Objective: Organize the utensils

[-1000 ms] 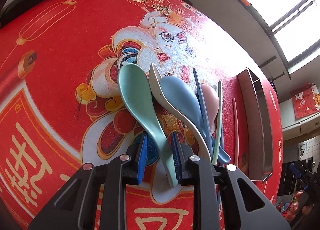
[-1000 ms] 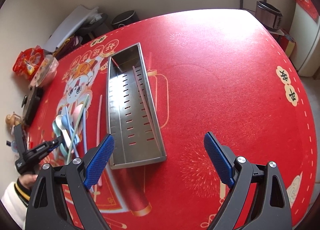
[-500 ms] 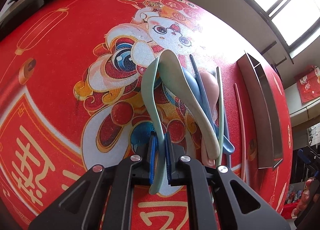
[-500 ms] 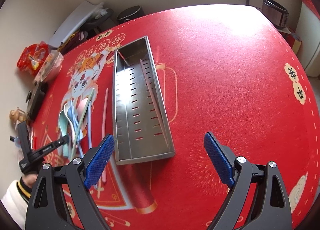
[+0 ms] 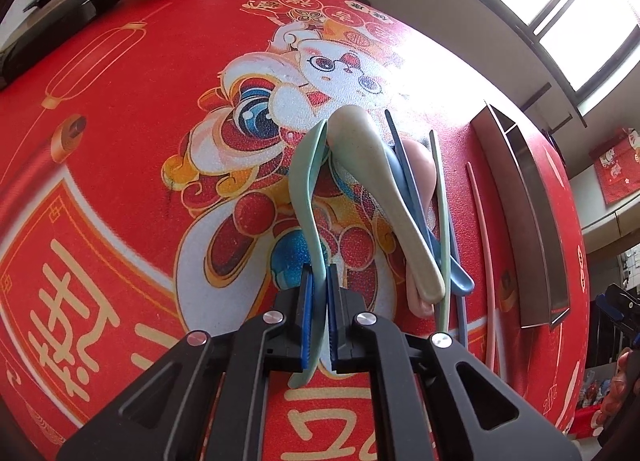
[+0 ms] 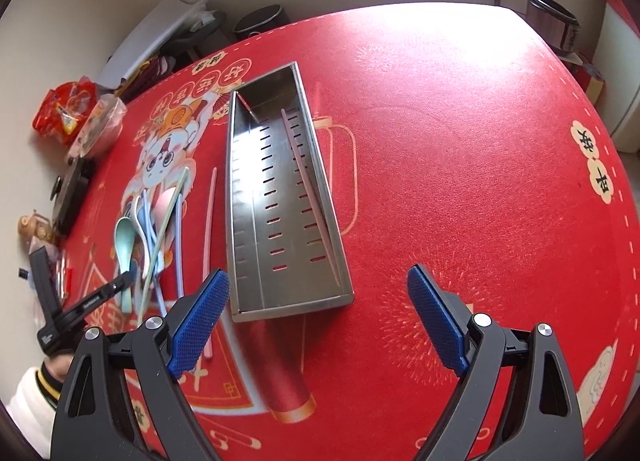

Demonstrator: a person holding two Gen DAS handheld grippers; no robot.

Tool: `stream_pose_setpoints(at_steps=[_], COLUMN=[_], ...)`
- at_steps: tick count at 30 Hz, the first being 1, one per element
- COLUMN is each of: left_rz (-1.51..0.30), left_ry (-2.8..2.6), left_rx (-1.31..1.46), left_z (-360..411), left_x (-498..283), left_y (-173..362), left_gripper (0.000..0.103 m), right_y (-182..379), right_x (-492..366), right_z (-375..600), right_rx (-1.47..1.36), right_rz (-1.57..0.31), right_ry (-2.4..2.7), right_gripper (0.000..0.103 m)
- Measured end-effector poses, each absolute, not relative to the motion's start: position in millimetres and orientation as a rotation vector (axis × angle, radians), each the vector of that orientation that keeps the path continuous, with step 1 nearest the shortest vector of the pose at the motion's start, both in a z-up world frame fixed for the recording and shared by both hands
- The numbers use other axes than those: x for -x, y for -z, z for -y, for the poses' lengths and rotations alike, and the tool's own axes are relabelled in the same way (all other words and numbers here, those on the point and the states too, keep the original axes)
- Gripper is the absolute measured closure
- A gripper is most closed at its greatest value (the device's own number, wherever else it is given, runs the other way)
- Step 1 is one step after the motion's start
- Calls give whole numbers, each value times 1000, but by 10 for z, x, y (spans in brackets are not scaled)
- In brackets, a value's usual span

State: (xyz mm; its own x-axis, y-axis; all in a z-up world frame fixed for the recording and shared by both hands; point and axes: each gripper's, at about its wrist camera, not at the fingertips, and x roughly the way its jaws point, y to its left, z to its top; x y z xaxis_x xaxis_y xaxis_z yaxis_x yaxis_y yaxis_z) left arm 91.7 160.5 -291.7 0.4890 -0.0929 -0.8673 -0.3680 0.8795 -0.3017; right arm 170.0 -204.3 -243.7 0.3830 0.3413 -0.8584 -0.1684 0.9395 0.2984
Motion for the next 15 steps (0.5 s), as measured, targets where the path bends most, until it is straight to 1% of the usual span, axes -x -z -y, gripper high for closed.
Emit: stream_pose_setpoints(at_steps=[15], left_rz=[-994], left_ry=[-243], left_rx=[526], left_z=[-1921], left_x=[-435], left_y=[2701], left_gripper=[97], right_y=[2368], right_x=[-1725], right_z=[1267], right_rx=[-44], right_rz=[-1119], right_ry=[-502], right_gripper=[16])
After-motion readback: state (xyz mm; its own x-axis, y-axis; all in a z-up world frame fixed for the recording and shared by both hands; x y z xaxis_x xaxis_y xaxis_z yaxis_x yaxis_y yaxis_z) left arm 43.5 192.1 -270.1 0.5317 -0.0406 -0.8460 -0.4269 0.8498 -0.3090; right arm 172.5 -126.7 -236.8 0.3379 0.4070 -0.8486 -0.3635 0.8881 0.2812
